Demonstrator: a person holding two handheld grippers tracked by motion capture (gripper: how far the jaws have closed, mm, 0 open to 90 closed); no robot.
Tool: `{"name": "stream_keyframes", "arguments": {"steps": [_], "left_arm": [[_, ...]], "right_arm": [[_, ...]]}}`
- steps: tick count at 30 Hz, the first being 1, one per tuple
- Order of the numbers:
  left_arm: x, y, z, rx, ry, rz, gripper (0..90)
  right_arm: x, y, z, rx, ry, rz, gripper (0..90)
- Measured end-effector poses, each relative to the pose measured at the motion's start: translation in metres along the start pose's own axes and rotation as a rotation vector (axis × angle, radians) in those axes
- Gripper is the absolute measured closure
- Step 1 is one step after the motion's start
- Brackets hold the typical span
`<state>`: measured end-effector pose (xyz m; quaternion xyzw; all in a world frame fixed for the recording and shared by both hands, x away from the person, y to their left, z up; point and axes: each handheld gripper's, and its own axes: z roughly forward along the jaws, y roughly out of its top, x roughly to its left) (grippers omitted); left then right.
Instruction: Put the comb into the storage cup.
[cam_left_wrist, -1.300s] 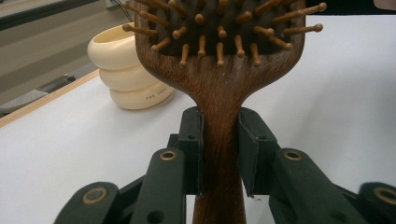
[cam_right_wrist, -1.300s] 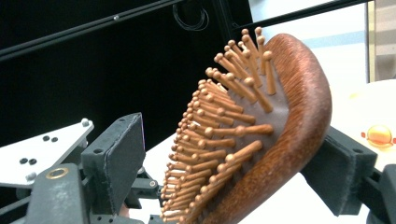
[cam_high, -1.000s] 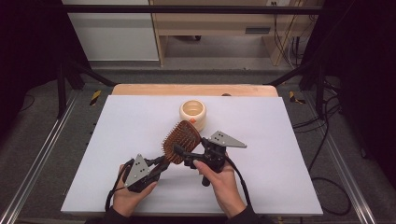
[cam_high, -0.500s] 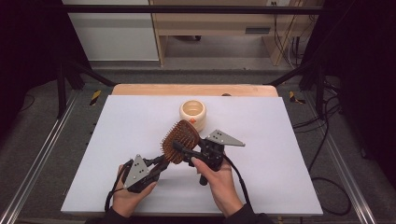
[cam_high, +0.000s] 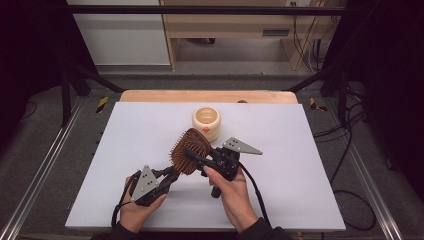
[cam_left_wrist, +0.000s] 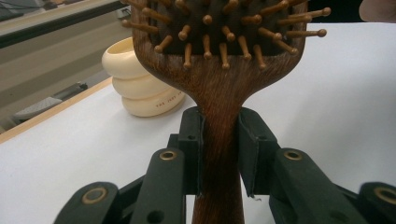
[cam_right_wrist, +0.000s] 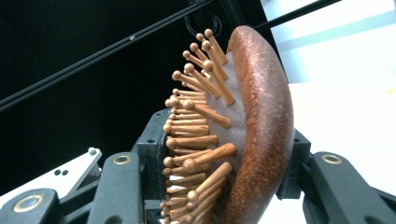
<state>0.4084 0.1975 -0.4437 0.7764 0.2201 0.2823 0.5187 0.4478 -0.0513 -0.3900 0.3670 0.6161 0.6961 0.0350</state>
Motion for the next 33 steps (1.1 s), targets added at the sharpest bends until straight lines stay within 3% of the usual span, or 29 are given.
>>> {"name": "stream_keyframes", "arguments": {"steps": [7, 14, 18, 22, 25, 27, 28, 31, 33], "left_arm": [[-0.001, 0.000, 0.000, -0.007, 0.007, 0.002, 72.4], [0.000, -0.001, -0.001, -0.038, 0.006, -0.025, 70.3], [0.005, -0.003, -0.003, -0.072, 0.016, -0.084, 55.3], [0.011, -0.003, -0.012, -0.103, 0.064, -0.142, 40.4], [0.017, -0.010, -0.015, -0.057, 0.117, -0.197, 23.7], [0.021, -0.018, -0.016, -0.014, 0.109, -0.231, 17.6], [0.023, -0.023, -0.018, 0.001, 0.125, -0.237, 14.5], [0.029, -0.028, -0.025, -0.013, 0.150, -0.262, 4.9], [0.035, -0.032, -0.030, -0.027, 0.164, -0.293, 3.3]], "right_arm": [[-0.001, 0.001, -0.001, 0.000, 0.009, 0.022, 50.8], [-0.004, 0.004, -0.001, -0.015, 0.019, 0.064, 51.5], [-0.007, 0.011, -0.003, -0.042, 0.018, 0.087, 51.4], [-0.015, 0.022, -0.007, -0.060, -0.013, 0.074, 51.3], [-0.022, 0.030, -0.009, -0.069, -0.038, 0.074, 51.3], [-0.028, 0.037, -0.010, -0.075, -0.054, 0.076, 51.2], [-0.029, 0.039, -0.010, -0.077, -0.059, 0.076, 51.2], [-0.036, 0.050, -0.011, -0.086, -0.080, 0.067, 51.1], [-0.040, 0.056, -0.011, -0.091, -0.094, 0.068, 51.1]]}}
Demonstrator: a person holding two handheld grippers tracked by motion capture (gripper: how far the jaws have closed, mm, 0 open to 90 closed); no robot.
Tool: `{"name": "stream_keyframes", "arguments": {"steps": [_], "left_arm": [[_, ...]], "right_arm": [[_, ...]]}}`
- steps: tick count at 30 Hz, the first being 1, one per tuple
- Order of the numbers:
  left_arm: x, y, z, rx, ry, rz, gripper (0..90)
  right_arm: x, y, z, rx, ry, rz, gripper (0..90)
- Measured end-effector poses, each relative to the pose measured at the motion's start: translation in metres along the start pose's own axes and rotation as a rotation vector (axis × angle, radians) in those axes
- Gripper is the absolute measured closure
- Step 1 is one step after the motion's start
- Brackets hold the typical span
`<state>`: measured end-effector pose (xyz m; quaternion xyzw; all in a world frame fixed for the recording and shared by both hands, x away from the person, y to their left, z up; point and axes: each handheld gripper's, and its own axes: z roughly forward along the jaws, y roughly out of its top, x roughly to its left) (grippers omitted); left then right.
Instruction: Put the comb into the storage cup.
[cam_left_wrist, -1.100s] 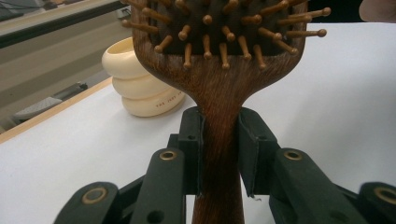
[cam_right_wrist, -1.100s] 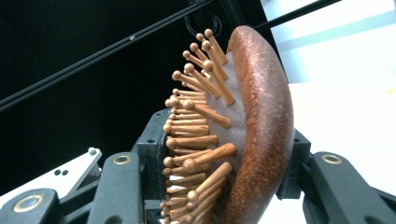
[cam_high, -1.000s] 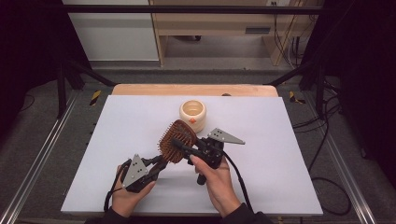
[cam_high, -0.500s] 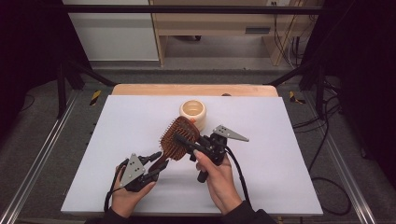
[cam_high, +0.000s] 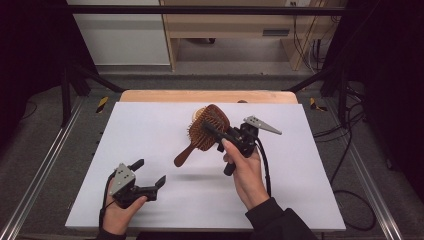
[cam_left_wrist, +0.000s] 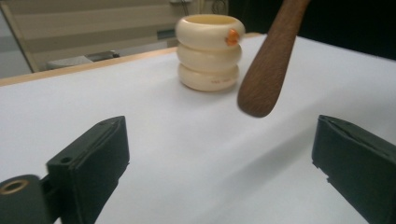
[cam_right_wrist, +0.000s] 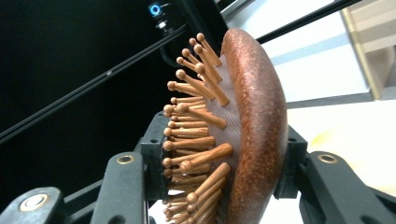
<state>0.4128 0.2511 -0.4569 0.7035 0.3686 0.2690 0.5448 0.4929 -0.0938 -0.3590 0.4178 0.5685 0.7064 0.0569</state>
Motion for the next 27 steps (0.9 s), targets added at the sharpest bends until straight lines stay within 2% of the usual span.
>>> {"name": "stream_keyframes", "arguments": {"steps": [6, 10, 17, 19, 23, 27], "left_arm": [[0.016, -0.005, -0.004, -0.008, 0.061, -0.053, 2.9], [0.020, -0.007, -0.004, 0.002, 0.094, -0.056, 3.0], [0.021, -0.009, -0.003, 0.010, 0.113, -0.057, 3.1], [0.020, -0.009, -0.001, 0.012, 0.106, -0.056, 3.1], [0.018, -0.009, 0.000, 0.015, 0.104, -0.045, 3.1], [0.018, -0.010, 0.002, 0.024, 0.105, -0.039, 2.9]], "right_arm": [[-0.008, 0.019, 0.000, -0.001, -0.037, 0.001, 51.0], [-0.010, 0.028, 0.004, 0.001, -0.047, 0.009, 51.0], [-0.012, 0.042, 0.009, -0.025, -0.047, 0.034, 51.0], [-0.012, 0.048, 0.009, -0.034, -0.049, 0.038, 51.0], [-0.015, 0.057, 0.010, -0.039, -0.074, 0.024, 50.9], [-0.018, 0.063, 0.010, -0.047, -0.077, 0.050, 50.9]]}}
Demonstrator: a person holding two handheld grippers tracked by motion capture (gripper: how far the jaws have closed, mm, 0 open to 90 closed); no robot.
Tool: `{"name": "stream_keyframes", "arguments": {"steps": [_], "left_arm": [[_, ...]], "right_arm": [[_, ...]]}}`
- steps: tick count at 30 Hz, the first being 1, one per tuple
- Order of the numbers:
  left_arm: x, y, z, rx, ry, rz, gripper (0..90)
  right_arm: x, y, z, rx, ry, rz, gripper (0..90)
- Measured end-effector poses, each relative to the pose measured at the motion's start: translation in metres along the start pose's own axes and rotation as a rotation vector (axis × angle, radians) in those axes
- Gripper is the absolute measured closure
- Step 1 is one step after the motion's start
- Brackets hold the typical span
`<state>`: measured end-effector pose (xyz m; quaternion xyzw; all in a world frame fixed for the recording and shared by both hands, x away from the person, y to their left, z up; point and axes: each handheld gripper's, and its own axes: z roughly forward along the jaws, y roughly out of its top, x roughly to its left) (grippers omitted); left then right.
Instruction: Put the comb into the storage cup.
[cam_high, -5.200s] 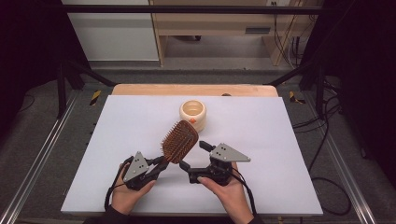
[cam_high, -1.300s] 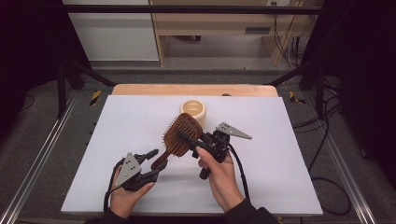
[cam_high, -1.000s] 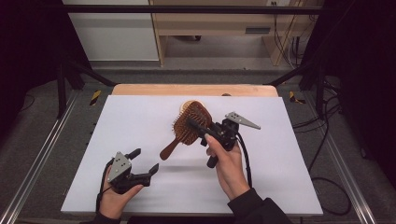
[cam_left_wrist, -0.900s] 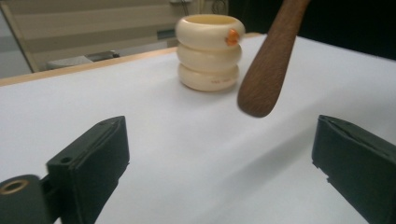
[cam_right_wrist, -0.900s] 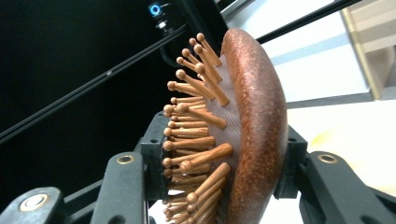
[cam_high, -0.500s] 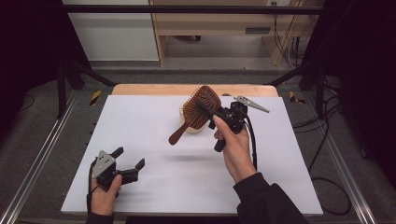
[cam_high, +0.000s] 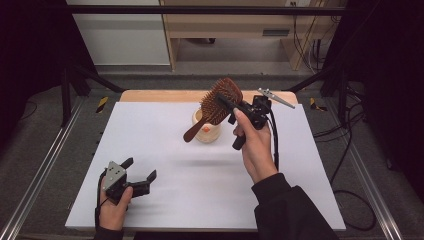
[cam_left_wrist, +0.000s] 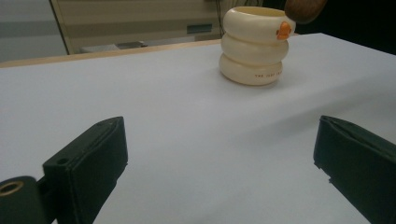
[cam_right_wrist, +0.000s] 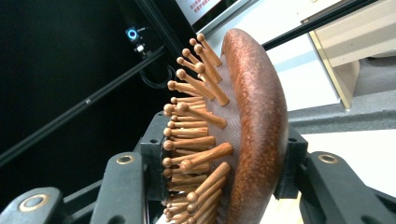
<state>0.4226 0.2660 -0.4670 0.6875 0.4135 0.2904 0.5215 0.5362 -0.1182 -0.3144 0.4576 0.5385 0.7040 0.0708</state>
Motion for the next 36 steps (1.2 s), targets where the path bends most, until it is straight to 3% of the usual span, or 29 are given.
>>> {"name": "stream_keyframes", "arguments": {"steps": [12, 28, 36], "left_arm": [[0.002, -0.001, 0.001, 0.002, 0.004, -0.012, 3.0], [0.002, 0.000, -0.001, -0.003, 0.007, -0.003, 3.2], [0.003, 0.000, -0.001, 0.000, 0.009, -0.007, 3.2]], "right_arm": [[0.000, 0.016, 0.012, -0.007, -0.006, 0.010, 50.9], [-0.011, 0.021, 0.022, -0.012, -0.041, 0.018, 50.8], [-0.009, 0.019, 0.026, -0.022, -0.034, 0.016, 50.7]]}}
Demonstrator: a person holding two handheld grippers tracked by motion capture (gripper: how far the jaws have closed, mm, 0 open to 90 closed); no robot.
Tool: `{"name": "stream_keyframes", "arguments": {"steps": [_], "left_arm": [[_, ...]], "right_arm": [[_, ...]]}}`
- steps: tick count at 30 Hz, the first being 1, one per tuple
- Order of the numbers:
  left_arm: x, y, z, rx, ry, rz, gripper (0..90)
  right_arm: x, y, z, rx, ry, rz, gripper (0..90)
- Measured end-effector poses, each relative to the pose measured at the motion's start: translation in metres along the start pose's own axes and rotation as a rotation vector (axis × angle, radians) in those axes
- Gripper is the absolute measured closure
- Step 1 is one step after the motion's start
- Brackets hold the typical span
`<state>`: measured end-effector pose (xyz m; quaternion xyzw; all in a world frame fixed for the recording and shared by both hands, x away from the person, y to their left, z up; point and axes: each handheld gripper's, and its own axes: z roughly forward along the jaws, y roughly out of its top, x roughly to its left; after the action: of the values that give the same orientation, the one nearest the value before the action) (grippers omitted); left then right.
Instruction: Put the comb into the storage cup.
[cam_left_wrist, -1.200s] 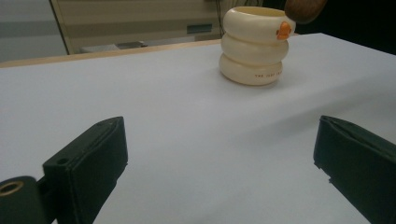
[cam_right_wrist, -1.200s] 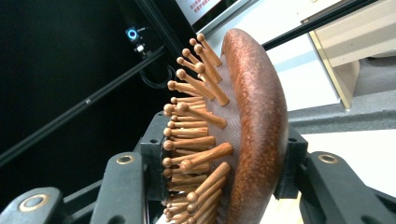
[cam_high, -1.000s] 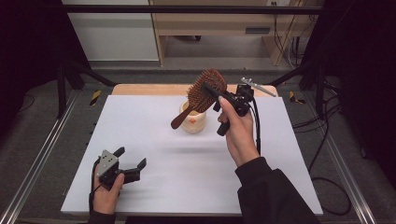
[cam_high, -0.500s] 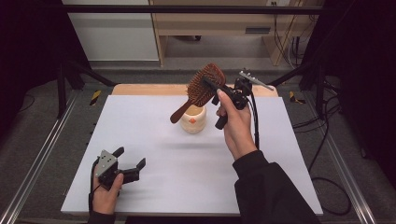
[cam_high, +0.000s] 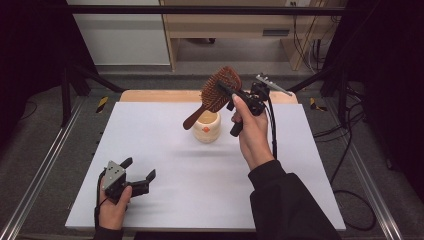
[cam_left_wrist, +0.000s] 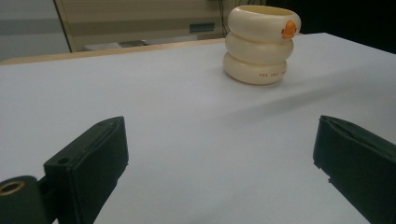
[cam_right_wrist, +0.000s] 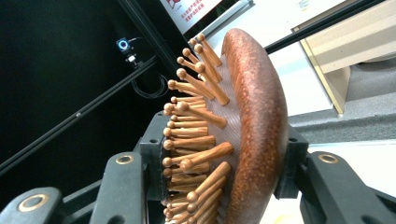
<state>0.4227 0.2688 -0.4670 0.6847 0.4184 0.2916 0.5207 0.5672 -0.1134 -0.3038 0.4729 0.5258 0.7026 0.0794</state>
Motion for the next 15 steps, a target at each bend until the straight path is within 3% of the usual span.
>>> {"name": "stream_keyframes", "arguments": {"steps": [15], "left_arm": [[0.002, 0.000, -0.001, -0.009, 0.012, -0.004, 3.3]], "right_arm": [[-0.002, -0.009, 0.015, -0.017, -0.017, 0.013, 50.7]]}}
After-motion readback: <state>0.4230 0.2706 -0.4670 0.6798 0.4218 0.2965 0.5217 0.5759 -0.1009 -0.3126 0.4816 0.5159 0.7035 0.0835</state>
